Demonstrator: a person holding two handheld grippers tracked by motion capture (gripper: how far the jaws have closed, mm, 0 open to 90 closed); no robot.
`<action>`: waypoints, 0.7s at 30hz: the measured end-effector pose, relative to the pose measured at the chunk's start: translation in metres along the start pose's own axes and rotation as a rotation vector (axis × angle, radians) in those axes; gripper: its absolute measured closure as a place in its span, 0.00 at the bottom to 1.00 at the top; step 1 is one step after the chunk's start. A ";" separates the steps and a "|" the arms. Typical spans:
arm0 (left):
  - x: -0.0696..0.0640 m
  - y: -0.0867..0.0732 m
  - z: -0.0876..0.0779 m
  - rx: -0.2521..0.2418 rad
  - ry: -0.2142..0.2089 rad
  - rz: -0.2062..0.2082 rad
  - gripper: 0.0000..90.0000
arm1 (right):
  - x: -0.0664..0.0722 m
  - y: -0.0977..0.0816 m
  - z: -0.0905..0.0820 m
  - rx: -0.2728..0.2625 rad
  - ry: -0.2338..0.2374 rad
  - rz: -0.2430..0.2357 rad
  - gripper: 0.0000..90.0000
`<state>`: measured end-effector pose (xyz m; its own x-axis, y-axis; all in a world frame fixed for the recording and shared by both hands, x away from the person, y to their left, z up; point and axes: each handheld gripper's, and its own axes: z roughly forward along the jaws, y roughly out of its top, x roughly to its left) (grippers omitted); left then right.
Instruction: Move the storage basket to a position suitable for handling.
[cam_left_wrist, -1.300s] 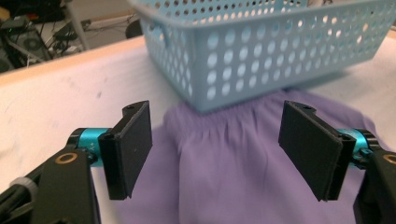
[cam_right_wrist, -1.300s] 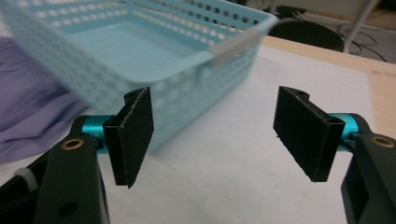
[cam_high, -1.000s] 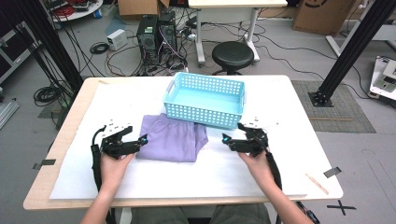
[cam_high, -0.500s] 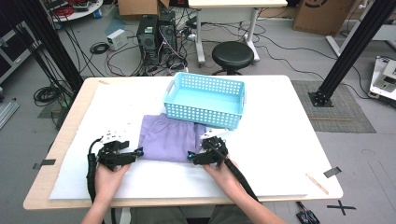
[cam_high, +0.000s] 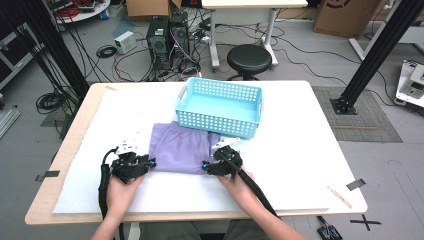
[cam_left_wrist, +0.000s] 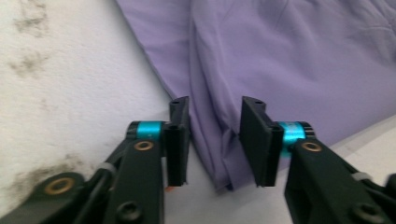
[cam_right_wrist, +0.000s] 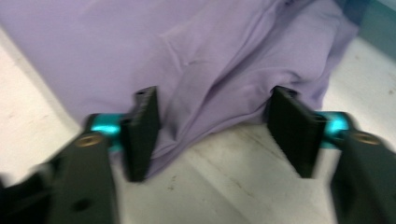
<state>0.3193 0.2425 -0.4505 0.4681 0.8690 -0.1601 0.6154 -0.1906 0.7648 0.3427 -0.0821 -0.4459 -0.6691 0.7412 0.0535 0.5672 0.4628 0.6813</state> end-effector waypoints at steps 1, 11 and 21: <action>-0.001 0.000 0.001 0.000 -0.007 -0.006 0.77 | 0.001 0.001 0.000 -0.003 0.036 -0.022 0.69; -0.008 0.001 0.005 0.014 -0.081 -0.035 0.91 | -0.007 0.002 -0.001 0.004 0.128 -0.049 0.98; -0.051 0.014 0.032 0.043 -0.191 0.021 0.92 | -0.042 -0.016 -0.027 0.009 0.052 -0.037 0.99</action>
<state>0.3239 0.1809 -0.4517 0.5907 0.7630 -0.2627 0.6286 -0.2309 0.7427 0.3487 -0.1344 -0.4394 -0.7132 0.6978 0.0665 0.5461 0.4937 0.6768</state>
